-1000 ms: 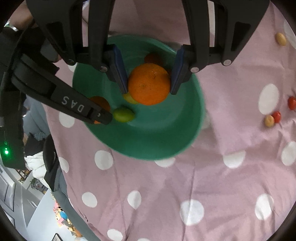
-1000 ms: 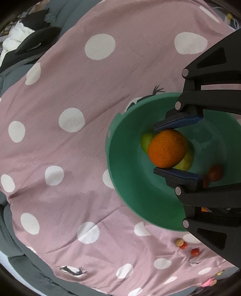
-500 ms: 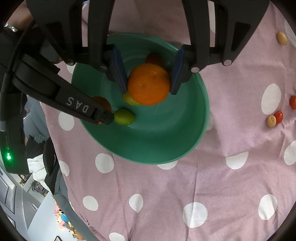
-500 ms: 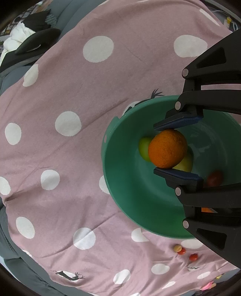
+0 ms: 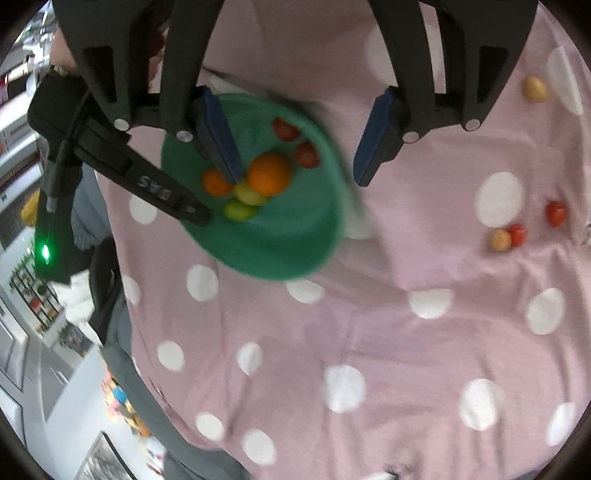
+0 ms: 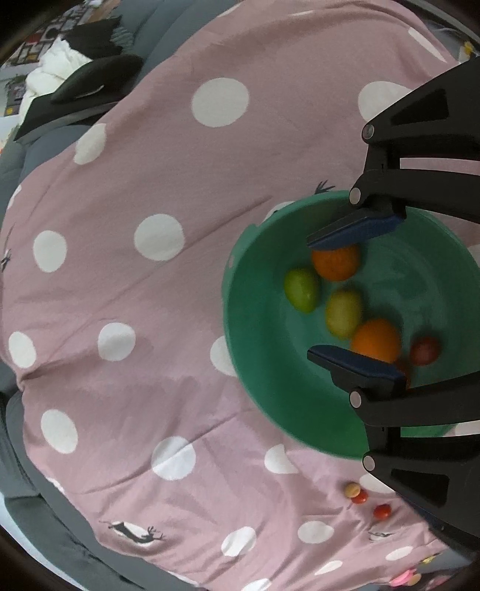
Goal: Organize fruits
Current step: 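Move both tools back toward the small yellow fruits beside the cherry tomatoes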
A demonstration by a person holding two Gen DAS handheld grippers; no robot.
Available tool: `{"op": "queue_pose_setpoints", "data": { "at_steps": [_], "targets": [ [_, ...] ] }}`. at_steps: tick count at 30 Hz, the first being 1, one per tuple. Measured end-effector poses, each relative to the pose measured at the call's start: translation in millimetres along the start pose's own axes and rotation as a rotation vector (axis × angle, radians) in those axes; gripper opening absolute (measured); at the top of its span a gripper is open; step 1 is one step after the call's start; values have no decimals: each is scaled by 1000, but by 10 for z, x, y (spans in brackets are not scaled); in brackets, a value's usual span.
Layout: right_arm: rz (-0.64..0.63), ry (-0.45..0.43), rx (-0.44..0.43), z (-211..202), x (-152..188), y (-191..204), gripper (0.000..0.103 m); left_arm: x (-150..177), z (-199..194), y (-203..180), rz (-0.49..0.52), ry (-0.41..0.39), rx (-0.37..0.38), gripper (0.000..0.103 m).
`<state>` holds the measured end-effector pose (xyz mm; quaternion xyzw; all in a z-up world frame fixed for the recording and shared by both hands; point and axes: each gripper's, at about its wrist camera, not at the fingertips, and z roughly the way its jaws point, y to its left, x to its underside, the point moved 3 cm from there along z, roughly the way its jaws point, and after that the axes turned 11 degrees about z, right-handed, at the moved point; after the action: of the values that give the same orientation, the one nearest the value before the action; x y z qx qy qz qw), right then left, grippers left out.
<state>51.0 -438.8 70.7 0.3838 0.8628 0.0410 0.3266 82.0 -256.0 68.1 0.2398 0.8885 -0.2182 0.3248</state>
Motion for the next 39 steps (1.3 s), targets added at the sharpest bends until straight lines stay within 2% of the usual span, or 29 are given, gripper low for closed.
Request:
{"op": "queue_pose_setpoints", "data": {
  "at_steps": [3,8,12,16,19,23,25,28,30,34,37,39],
  "targets": [
    [-17,-23,-14,-88,-18,58,54,24,-229,272,-55,-12,-76,66],
    [-53,-33,-57,-191,8,204,54,56,-704,769,-152,-85,-220,66],
    [-92,-30,-97,-235,80,379,54,130,-984,1031,-199,-122,-298,66],
    [-144,-15,-135,-226,188,620,54,220,-1217,1325,-288,-168,-357,66],
    [-193,-1,-162,-207,290,821,54,354,-1319,1503,-345,-169,-390,66],
    [-258,29,-222,-196,446,1071,54,589,-1350,1737,-408,-129,-457,66],
    [-277,50,-255,-194,520,1171,54,678,-1338,1858,-451,-118,-467,64],
    [-297,118,-351,-169,660,1332,54,749,-1340,1968,-500,-89,-472,64],
    [-313,147,-389,-151,751,1434,54,745,-1350,1950,-489,-98,-461,64],
    [-315,210,-436,-66,907,1599,54,709,-1315,1849,-401,-95,-507,64],
    [-298,287,-466,53,1021,1686,54,752,-1210,1844,-378,-61,-453,64],
    [-299,305,-451,104,1080,1714,54,806,-1142,1863,-391,-36,-419,63]
  ]
}}
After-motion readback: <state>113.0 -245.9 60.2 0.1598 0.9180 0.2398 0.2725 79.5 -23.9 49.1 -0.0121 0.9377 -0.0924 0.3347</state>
